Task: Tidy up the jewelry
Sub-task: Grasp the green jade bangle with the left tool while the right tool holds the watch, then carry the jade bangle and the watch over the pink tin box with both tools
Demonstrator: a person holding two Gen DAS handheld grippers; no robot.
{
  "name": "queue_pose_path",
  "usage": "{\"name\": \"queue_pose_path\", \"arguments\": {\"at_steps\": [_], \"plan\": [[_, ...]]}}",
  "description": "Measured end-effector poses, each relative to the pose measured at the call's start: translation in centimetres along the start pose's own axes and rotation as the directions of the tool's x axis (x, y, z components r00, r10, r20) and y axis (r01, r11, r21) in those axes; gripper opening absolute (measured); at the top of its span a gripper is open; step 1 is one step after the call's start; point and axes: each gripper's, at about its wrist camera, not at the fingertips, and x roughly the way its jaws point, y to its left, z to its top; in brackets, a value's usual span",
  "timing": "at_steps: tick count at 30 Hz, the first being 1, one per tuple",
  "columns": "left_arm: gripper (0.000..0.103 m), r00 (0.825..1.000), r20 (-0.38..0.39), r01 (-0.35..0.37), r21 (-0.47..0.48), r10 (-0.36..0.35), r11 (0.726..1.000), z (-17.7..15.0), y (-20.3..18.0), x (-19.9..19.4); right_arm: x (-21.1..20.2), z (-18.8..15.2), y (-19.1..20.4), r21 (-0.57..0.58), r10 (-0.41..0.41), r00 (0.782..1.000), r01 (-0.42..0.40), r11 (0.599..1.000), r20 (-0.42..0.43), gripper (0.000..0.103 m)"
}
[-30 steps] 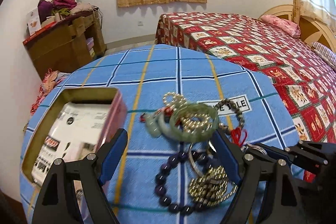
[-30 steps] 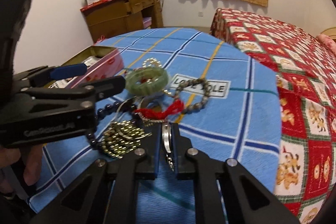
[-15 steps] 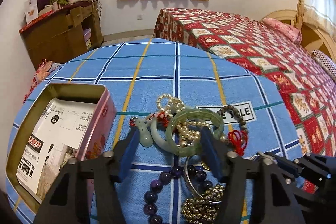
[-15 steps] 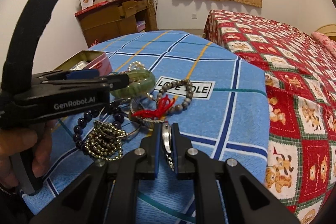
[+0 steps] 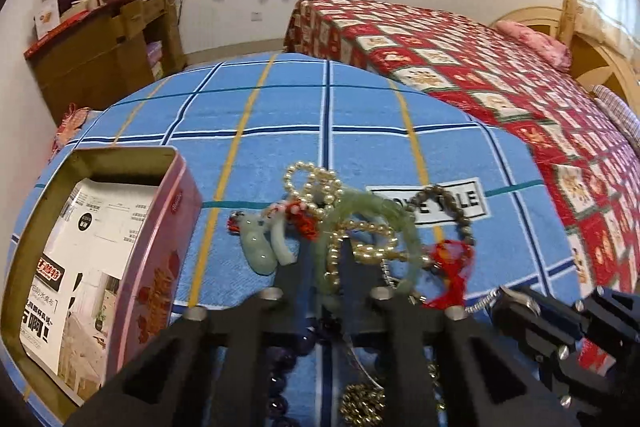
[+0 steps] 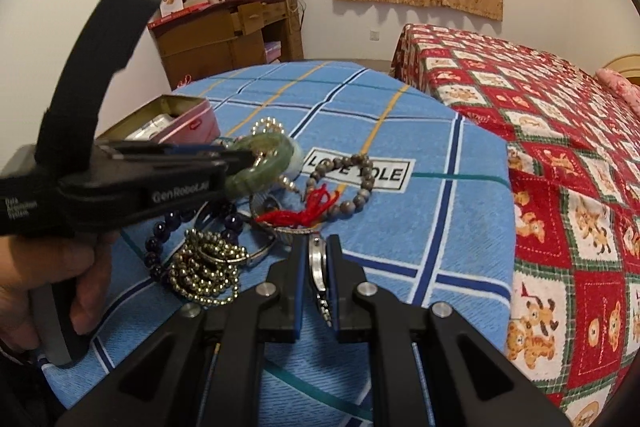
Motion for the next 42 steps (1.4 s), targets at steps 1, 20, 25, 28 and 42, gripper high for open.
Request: {"name": "queue_pose_path", "arguments": {"at_steps": [1,20,25,28,42], "plan": [[0.007,1.000,0.005,0.010,-0.004,-0.010,1.000,0.0,0.0,-0.4,-0.3,0.2,0.0,0.000,-0.002,1.000,0.002,1.000,0.010,0.012],[0.006,0.985,0.173,-0.024,-0.039,0.030,0.999,-0.5,2.3,-9.0,-5.3,3.2,2.7,-0.073,0.027,0.990,-0.017,0.997,0.138,0.012],[0.006,0.978,0.196,-0.062,-0.070,0.074,0.996,-0.7,4.5,-10.2,-4.2,3.9,4.1,-0.115,0.041,0.991,-0.026,0.993,0.131,0.008],[0.006,0.976,0.199,-0.074,-0.106,0.094,0.992,-0.8,6.2,-10.5,-3.7,4.4,5.0,-0.145,0.051,0.990,-0.032,0.989,0.129,0.008],[0.006,0.982,0.171,-0.063,-0.123,0.084,0.990,-3.3,7.1,-10.4,-1.4,1.2,3.7,-0.163,0.003,0.997,-0.016,0.986,-0.083,0.052]]}}
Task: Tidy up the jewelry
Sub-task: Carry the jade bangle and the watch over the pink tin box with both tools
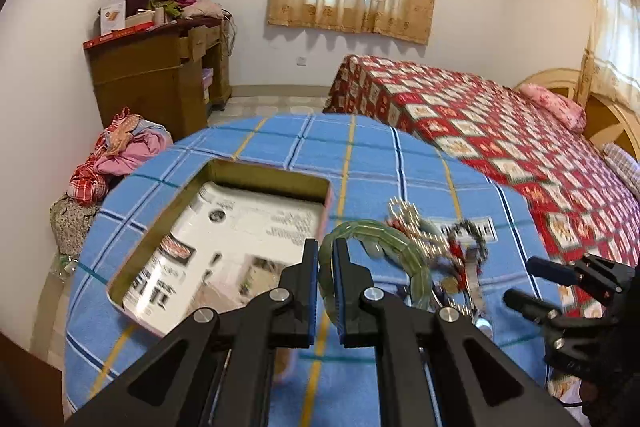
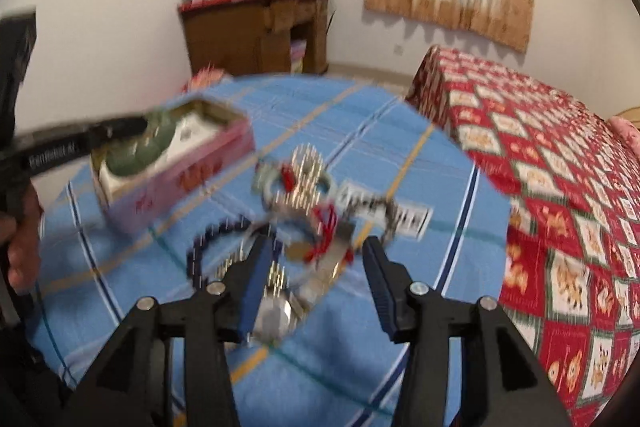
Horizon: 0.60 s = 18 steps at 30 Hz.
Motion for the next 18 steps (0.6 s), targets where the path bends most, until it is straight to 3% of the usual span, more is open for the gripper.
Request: {"name": "queue_pose_path", "arguments": {"at_steps": [3,7,18], "plan": [[0.006,1.000,-0.024,0.012,0.016,-0.012,1.000,-0.9,-0.8,0.2,1.2,-1.1,0.5,0.052,0.022,0.996,-0.018,0.998,-0.092,0.053],[0.006,0.999,-0.035,0.021,0.028,-0.020,0.999,-1.4,-1.3,0.4,2.6,-1.9,1.9,0.054,0.021,0.989,-0.013,0.998,-0.147,0.059],[0.006,0.999,-0.026,0.021,0.009,-0.021,1.000,-1.4,-0.8,0.0,2.5,-2.3,2.6,0.021,-0.001,0.993,0.003,1.000,-0.121,0.051]]}}
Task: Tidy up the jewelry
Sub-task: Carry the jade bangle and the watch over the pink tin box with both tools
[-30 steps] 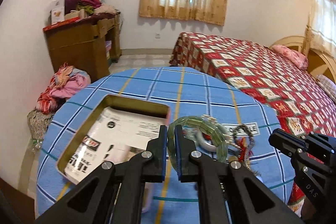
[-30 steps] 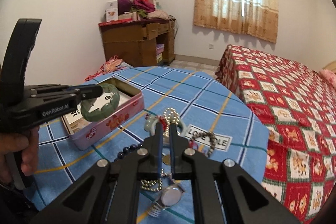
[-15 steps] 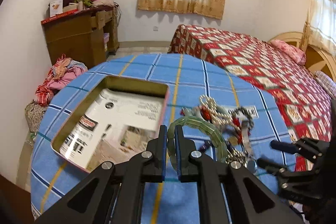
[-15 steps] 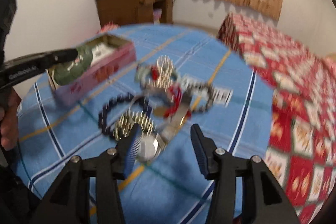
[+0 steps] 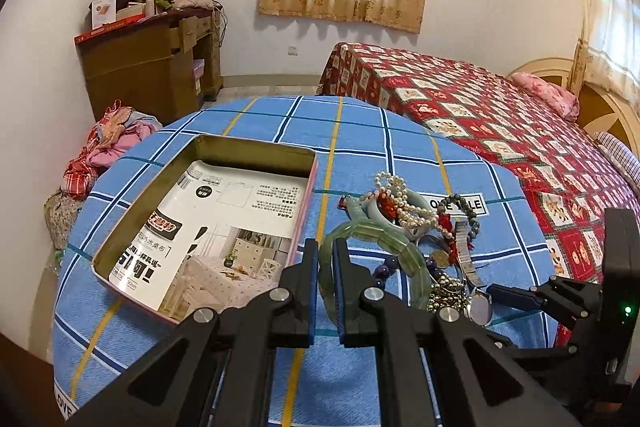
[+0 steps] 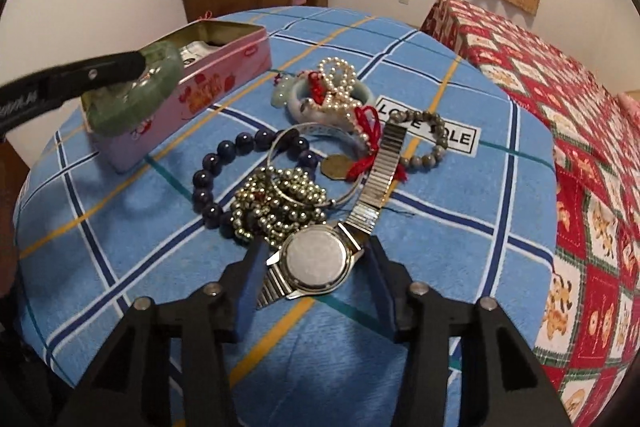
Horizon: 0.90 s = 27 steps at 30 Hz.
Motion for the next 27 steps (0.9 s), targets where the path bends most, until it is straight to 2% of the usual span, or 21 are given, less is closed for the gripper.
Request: {"name": "queue_pose_path", "arguments": {"at_steps": [8,15,20,27], "plan": [[0.006,1.000,0.020,0.003,-0.004,-0.003,1.000,0.6,0.5,-0.8,-2.8,1.4,0.3,-0.034,-0.022,0.994,0.025,0.999,0.104,0.051],[0.006,0.997,0.065,-0.029,-0.031,0.031,0.999,2.7,2.9,-2.0,-4.6,5.7,1.0,-0.105,0.004,0.980,0.018,0.994,0.201,0.051],[0.006,0.994,0.075,-0.077,-0.051,0.081,0.996,4.1,5.5,-1.8,-5.0,9.1,3.1,-0.185,0.072,0.959,-0.022,0.983,0.273,0.051],[0.006,0.992,0.048,-0.111,-0.080,0.115,0.991,5.5,8.4,-0.1,-3.1,12.9,6.6,-0.246,0.191,0.932,-0.115,0.962,0.310,0.051]]}}
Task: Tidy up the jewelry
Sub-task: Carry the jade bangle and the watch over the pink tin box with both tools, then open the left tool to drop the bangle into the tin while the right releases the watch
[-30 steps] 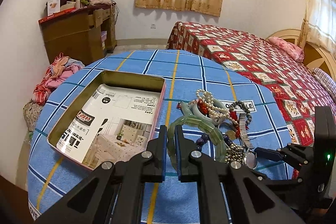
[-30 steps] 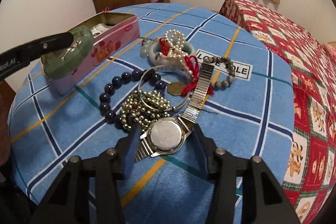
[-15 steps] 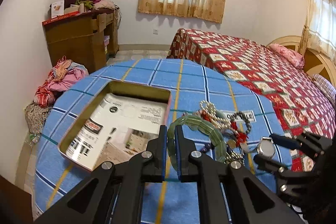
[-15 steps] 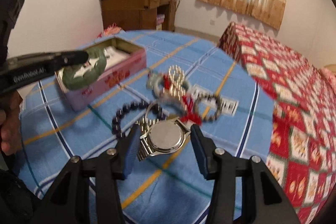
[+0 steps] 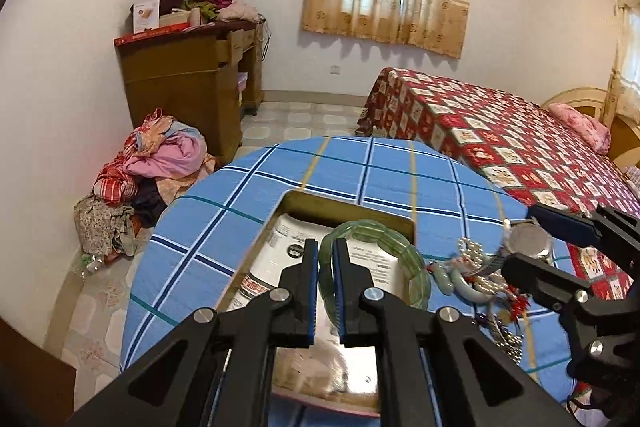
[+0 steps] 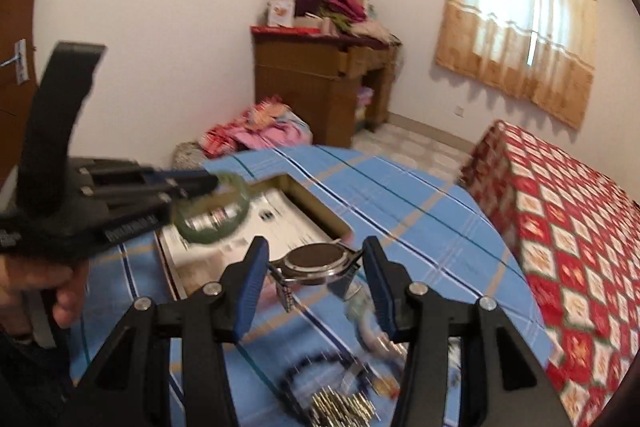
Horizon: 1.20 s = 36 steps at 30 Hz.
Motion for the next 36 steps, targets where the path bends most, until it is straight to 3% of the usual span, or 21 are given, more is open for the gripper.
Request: {"name": "queue_pose_path", "arguments": {"at_steps": [4,11,19,23,25,27,28,30,33,36], "plan": [[0.006,0.999,-0.015,-0.031,-0.012,0.031,0.999,0.6,1.2,1.5,2.6,1.1,0.6,0.008,0.069,0.997,-0.069,0.998,0.017,0.051],[0.006,0.996,-0.077,-0.045,-0.006,0.044,0.999,0.7,2.0,4.8,7.1,0.7,0.3,0.010,0.082,0.996,-0.081,0.997,-0.020,0.051],[0.006,0.986,-0.153,-0.057,0.031,0.061,0.998,0.1,1.9,8.2,11.1,-1.1,-1.2,0.026,0.038,0.989,-0.035,0.999,-0.140,0.051],[0.008,0.984,-0.166,-0.065,0.022,0.068,0.998,-0.1,2.0,8.7,11.4,-1.5,-1.4,0.023,0.029,0.987,-0.025,0.999,-0.159,0.053],[0.012,0.982,-0.179,-0.061,0.012,0.062,0.998,-0.3,2.0,9.0,11.2,-1.5,-1.4,0.027,0.025,0.988,-0.021,0.999,-0.154,0.066],[0.017,0.981,-0.183,-0.067,0.003,0.066,0.998,-0.3,2.1,9.0,10.8,-1.3,-1.5,0.034,0.023,0.989,-0.019,0.999,-0.143,0.070],[0.020,0.981,-0.183,-0.068,0.002,0.067,0.998,-0.3,2.1,8.9,10.6,-1.3,-1.5,0.033,0.016,0.990,-0.012,0.999,-0.141,0.070],[0.044,0.980,-0.180,-0.085,0.001,0.084,0.996,-0.3,2.1,8.7,10.0,-1.5,-1.7,0.038,0.003,0.990,0.002,0.999,-0.143,0.070],[0.057,0.986,-0.152,-0.077,-0.024,0.072,0.997,-0.6,2.2,7.3,8.7,-2.2,-2.7,0.057,-0.006,0.989,0.015,0.998,-0.148,0.070],[0.060,0.990,-0.122,-0.076,-0.037,0.071,0.996,-1.0,1.8,5.7,6.3,-3.4,-4.4,0.099,-0.028,0.989,0.042,0.994,-0.146,0.071]]}}
